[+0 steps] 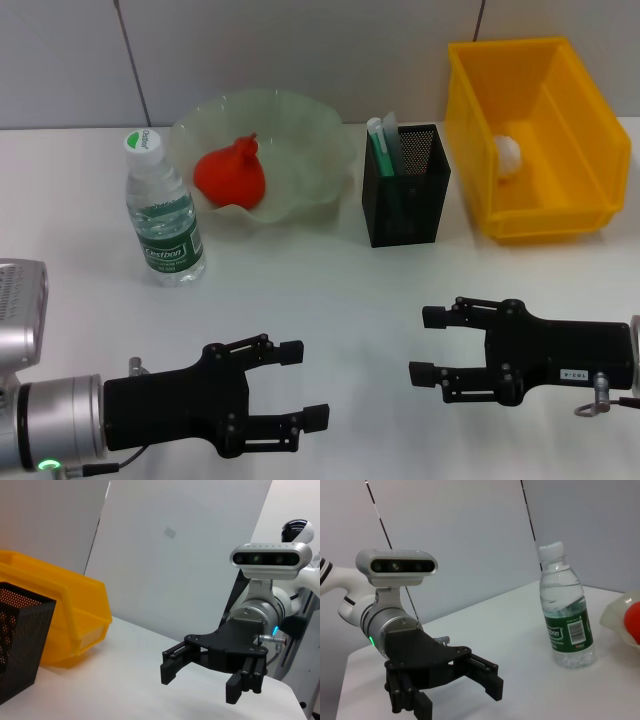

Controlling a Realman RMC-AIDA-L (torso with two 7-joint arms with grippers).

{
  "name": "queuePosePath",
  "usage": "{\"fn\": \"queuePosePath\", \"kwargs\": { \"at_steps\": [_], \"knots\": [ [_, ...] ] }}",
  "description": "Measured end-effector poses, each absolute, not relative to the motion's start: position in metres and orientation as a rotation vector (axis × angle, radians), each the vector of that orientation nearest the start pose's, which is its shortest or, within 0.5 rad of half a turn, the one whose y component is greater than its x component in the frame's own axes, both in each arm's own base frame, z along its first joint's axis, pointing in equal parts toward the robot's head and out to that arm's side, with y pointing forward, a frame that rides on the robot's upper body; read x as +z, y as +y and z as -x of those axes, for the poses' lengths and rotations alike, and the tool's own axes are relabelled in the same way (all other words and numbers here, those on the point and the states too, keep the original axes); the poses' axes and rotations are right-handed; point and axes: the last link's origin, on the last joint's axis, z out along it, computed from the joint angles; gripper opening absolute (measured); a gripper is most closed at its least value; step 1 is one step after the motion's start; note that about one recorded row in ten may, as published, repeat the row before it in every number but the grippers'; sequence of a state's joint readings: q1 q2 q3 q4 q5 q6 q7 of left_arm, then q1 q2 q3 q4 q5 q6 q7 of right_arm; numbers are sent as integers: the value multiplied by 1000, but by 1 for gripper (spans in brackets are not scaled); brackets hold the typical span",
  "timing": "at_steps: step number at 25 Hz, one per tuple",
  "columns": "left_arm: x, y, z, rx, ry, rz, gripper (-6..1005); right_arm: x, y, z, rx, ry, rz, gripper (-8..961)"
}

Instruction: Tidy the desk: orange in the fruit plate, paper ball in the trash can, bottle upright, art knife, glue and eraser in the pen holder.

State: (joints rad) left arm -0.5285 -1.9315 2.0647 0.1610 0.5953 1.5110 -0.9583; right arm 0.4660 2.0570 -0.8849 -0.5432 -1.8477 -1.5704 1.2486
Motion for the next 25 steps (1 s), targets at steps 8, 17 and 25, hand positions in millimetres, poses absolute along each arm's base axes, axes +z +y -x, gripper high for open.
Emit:
{"fn": "queuePosePath", "kwargs": {
  "at_steps": [8, 17, 25],
  "knots": [
    [-53, 273, 273, -950, -584, 2838, 869, -25, 300, -269, 767, 568, 2822, 796],
    [-50, 274, 275, -939, -581, 2836, 870, -27, 300, -267, 775, 565, 2824, 797],
    [-49, 273, 276, -929, -579, 2843, 870, -27, 300, -267, 778, 569, 2824, 796]
  ]
}}
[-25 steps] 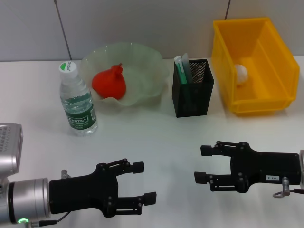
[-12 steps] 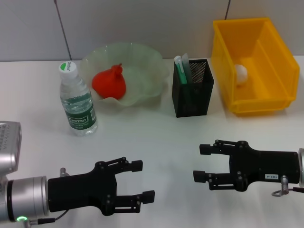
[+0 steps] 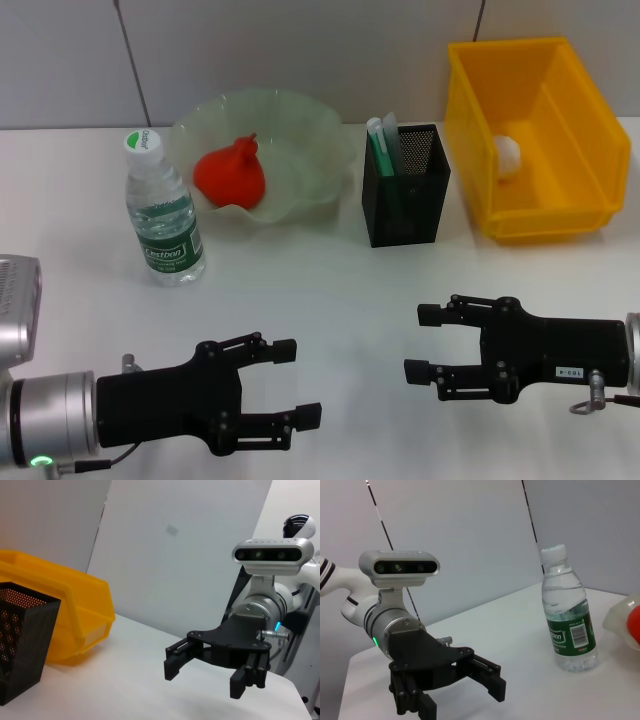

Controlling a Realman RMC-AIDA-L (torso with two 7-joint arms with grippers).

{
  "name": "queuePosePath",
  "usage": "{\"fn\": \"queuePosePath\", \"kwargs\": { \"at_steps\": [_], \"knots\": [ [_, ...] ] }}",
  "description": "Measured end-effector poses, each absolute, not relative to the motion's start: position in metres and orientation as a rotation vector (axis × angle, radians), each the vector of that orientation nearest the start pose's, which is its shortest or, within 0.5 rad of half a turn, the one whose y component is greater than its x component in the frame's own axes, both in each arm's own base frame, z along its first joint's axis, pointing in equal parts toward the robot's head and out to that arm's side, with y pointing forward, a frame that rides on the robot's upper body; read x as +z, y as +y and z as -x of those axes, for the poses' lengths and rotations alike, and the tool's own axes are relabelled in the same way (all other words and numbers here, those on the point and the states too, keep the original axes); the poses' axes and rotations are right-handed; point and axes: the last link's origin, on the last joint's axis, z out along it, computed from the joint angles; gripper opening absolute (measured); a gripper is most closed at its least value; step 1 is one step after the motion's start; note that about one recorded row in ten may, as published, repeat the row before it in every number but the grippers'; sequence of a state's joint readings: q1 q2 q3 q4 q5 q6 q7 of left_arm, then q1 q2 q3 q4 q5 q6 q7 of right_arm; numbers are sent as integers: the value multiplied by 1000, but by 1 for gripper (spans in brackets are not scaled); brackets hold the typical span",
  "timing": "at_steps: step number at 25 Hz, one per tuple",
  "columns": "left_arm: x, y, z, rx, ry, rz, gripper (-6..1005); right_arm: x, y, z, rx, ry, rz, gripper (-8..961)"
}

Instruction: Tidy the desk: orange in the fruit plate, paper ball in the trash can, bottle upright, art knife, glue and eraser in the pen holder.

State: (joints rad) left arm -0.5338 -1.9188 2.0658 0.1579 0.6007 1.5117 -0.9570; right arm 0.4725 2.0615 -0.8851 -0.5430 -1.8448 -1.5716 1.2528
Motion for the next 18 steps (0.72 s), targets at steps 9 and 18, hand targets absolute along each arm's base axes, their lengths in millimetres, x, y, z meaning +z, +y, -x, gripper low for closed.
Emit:
{"fn": "queuePosePath", "kwargs": {
  "at_steps": [9, 18],
  "knots": [
    [-49, 273, 277, -921, -577, 2851, 869, -27, 300, -266, 782, 567, 2825, 796],
    [-48, 273, 277, -929, -582, 2837, 869, -27, 300, -266, 782, 567, 2826, 797]
  ]
}}
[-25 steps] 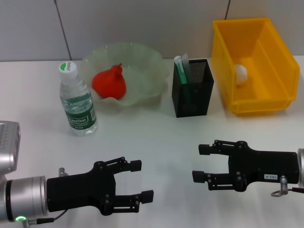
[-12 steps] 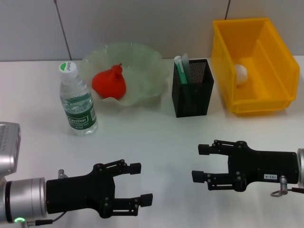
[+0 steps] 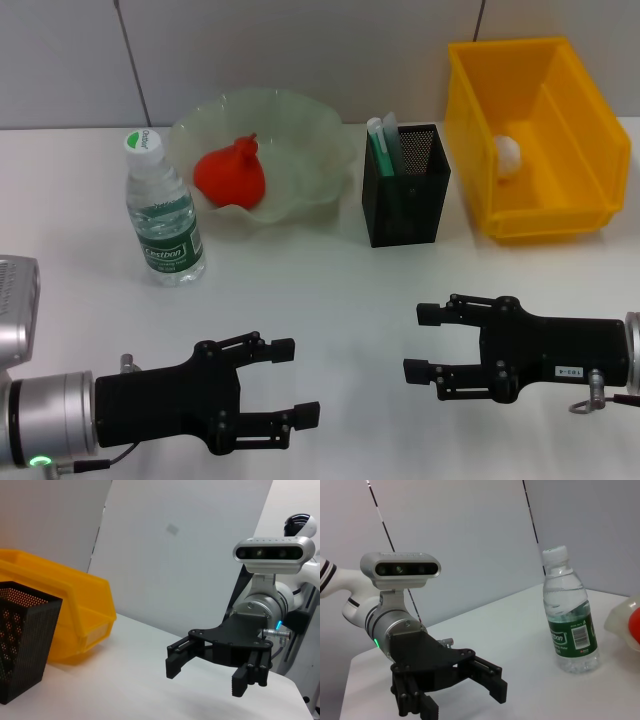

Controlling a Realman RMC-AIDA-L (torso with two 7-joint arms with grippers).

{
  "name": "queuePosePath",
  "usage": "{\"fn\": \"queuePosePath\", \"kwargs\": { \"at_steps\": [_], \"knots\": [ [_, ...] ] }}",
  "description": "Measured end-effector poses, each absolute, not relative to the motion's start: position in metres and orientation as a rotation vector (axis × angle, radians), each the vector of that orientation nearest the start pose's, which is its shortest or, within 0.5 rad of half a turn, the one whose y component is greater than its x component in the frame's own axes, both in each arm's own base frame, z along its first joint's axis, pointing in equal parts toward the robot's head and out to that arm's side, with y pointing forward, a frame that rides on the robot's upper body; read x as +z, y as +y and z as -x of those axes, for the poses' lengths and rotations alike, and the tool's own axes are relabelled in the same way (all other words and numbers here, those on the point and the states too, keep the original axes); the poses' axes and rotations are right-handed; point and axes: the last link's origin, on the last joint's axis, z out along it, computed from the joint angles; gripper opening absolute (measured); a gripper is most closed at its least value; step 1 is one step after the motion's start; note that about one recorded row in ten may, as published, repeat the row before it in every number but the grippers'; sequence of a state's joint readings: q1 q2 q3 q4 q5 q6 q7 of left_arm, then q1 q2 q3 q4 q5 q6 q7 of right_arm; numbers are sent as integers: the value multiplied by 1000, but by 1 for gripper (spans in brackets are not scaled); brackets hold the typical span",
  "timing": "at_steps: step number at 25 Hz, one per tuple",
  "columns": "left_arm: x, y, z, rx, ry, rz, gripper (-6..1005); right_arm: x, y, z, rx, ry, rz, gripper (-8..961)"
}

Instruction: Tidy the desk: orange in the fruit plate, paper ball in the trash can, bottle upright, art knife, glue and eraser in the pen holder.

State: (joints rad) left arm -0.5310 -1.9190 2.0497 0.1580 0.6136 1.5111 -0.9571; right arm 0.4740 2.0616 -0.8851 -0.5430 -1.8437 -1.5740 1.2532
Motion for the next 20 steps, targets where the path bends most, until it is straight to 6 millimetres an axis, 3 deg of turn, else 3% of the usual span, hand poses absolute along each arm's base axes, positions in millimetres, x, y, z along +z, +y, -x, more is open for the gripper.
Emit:
{"fn": "queuePosePath", "kwargs": {
  "at_steps": [20],
  "knots": [
    [-47, 276, 275, -943, -578, 2828, 870, -27, 298, -266, 786, 568, 2833, 796]
  ]
}}
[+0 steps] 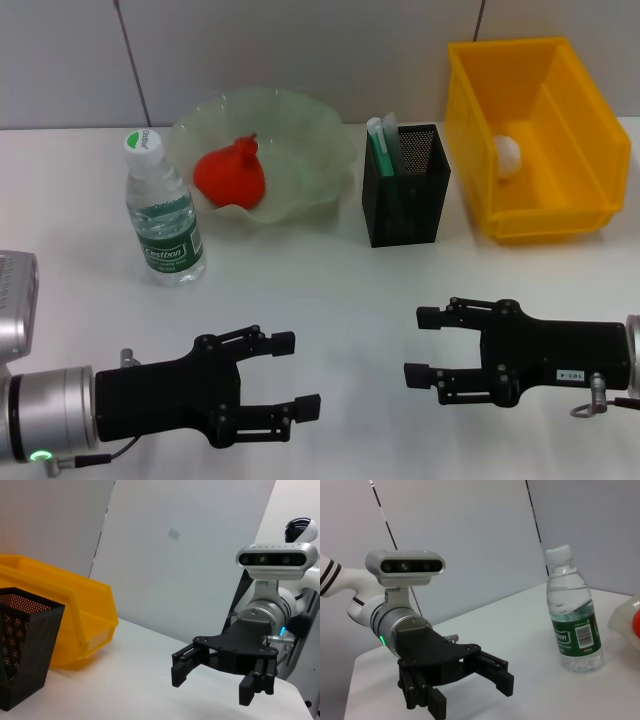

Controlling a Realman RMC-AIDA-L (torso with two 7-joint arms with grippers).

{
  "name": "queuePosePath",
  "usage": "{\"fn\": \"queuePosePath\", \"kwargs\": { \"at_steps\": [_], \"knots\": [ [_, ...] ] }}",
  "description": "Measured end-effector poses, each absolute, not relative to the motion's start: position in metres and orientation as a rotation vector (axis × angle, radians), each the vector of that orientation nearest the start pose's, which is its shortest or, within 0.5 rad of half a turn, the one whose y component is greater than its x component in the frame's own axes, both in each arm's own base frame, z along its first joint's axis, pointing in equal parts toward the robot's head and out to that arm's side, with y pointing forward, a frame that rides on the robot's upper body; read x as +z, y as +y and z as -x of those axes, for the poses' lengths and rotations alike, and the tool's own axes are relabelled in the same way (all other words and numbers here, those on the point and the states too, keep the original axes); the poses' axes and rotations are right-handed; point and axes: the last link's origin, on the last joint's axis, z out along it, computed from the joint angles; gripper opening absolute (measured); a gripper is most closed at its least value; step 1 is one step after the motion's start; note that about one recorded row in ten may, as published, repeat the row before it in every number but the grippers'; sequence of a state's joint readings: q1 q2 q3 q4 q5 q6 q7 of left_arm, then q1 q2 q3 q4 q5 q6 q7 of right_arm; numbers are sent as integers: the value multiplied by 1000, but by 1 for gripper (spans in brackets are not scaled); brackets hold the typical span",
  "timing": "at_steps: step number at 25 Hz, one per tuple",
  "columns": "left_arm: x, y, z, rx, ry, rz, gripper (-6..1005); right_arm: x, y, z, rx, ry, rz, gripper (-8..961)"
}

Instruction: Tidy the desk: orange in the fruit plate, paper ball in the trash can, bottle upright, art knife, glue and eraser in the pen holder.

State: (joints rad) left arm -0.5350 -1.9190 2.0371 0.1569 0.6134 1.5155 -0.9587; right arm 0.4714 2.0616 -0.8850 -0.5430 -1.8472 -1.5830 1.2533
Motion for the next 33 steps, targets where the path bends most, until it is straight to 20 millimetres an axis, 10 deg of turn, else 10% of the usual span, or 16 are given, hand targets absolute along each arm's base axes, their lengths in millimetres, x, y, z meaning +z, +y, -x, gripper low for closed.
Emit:
{"fn": "queuePosePath", "kwargs": {
  "at_steps": [33],
  "knots": [
    [-46, 279, 274, -953, -581, 2804, 869, -27, 299, -266, 777, 555, 2843, 797]
  ]
}}
